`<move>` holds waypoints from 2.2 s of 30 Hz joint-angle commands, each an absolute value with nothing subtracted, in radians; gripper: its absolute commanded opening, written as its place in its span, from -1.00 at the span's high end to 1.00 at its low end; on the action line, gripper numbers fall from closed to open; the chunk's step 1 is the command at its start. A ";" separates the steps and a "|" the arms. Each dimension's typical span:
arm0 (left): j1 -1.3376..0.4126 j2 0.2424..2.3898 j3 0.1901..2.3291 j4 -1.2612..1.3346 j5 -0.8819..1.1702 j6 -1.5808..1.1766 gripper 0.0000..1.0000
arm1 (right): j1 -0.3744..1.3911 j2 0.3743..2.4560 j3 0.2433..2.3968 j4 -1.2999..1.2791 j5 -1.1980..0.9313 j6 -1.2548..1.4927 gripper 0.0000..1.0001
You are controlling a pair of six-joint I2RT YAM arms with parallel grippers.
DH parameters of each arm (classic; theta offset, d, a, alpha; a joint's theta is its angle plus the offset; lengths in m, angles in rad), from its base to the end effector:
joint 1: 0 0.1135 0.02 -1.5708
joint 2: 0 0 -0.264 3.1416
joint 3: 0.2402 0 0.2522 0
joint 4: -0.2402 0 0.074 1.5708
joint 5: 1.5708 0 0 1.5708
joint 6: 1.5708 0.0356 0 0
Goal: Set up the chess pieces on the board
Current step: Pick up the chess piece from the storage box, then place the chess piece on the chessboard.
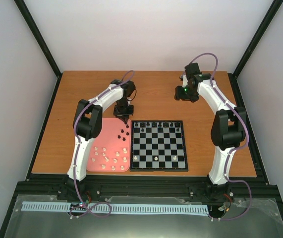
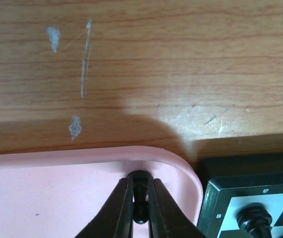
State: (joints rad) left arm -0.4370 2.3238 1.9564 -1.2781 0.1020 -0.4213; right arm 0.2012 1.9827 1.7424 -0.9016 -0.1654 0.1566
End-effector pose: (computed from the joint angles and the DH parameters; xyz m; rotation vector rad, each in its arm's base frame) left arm 0.3994 -0.1906 0.1650 -0.0180 -3.0298 0.0935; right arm 0.4136 0.0903 0.2562 -0.1101 2.7285 0.3285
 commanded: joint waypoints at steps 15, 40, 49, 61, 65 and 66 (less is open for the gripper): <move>-0.439 2.208 1.986 -1.337 0.084 -0.420 0.92 | 0.192 1.969 1.745 -0.898 -0.161 0.150 -0.10; -0.565 2.085 1.858 -1.351 0.153 -0.465 0.90 | 0.192 1.970 1.736 -0.893 -0.166 0.152 -0.10; -0.572 2.085 1.815 -1.303 0.169 -0.482 0.90 | 0.192 1.975 1.735 -0.891 -0.165 0.150 -0.10; -0.590 2.145 1.858 -1.295 0.193 -0.485 0.87 | 0.192 1.974 1.731 -0.890 -0.162 0.149 -0.10; -0.592 2.157 1.858 -1.290 0.193 -0.486 0.86 | 0.192 1.976 1.733 -0.889 -0.163 0.150 -0.10; -0.594 2.161 1.859 -1.287 0.196 -0.488 0.85 | 0.192 1.976 1.733 -0.890 -0.164 0.150 -0.10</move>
